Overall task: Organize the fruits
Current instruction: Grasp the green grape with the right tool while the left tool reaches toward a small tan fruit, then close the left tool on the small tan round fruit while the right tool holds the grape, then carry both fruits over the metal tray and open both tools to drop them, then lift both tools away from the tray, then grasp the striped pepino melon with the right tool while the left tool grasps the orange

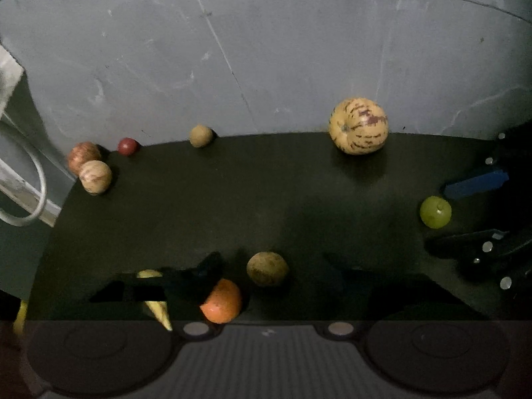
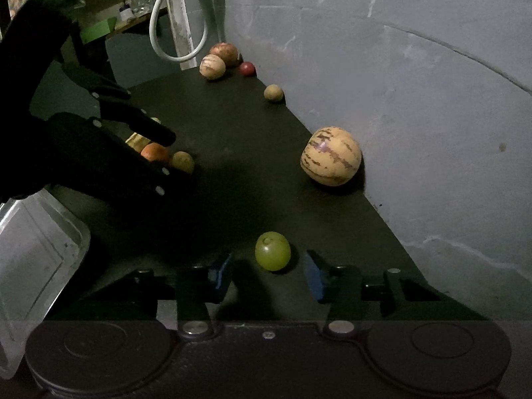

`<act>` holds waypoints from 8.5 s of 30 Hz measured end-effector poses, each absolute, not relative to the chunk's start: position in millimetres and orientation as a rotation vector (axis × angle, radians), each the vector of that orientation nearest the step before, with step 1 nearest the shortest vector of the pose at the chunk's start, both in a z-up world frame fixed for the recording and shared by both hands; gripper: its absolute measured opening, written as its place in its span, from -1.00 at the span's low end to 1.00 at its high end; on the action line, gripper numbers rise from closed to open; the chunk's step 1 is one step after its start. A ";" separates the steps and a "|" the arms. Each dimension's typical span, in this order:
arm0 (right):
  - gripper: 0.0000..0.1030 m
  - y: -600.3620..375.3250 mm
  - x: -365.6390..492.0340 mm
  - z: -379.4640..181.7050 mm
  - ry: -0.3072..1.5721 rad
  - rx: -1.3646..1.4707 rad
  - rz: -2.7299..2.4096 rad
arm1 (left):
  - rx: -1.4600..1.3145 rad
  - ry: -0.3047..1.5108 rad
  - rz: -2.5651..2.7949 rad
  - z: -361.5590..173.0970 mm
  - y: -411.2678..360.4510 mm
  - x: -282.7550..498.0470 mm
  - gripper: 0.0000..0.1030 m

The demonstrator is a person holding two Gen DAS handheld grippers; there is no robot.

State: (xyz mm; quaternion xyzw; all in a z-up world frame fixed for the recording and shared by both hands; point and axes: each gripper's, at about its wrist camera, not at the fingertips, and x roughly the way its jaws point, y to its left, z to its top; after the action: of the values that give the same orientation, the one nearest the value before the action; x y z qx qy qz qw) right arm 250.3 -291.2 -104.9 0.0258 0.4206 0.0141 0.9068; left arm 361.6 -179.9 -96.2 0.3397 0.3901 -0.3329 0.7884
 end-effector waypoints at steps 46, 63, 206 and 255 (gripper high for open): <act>-0.53 -226.4 234.6 -39.5 0.784 -0.007 0.188 | 0.247 0.916 -0.575 -51.4 -101.8 345.0 -0.44; -0.53 -69.2 288.9 -57.1 0.856 -0.168 0.593 | -0.045 0.903 -0.132 -38.0 92.0 298.4 -0.44; 0.98 -241.1 198.4 -33.7 0.765 0.152 -0.183 | 0.239 0.917 -0.363 -18.6 -13.3 270.2 0.99; 0.09 -326.0 328.6 -106.3 0.734 0.612 -0.529 | 0.905 0.846 -0.899 -100.1 -145.9 391.7 -0.31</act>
State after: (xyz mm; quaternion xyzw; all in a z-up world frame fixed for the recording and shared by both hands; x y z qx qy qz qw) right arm 328.6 -326.0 -106.3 0.2908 0.3491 -0.2517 0.8545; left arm 391.7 -145.9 -100.1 0.4098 0.3827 -0.4068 0.7212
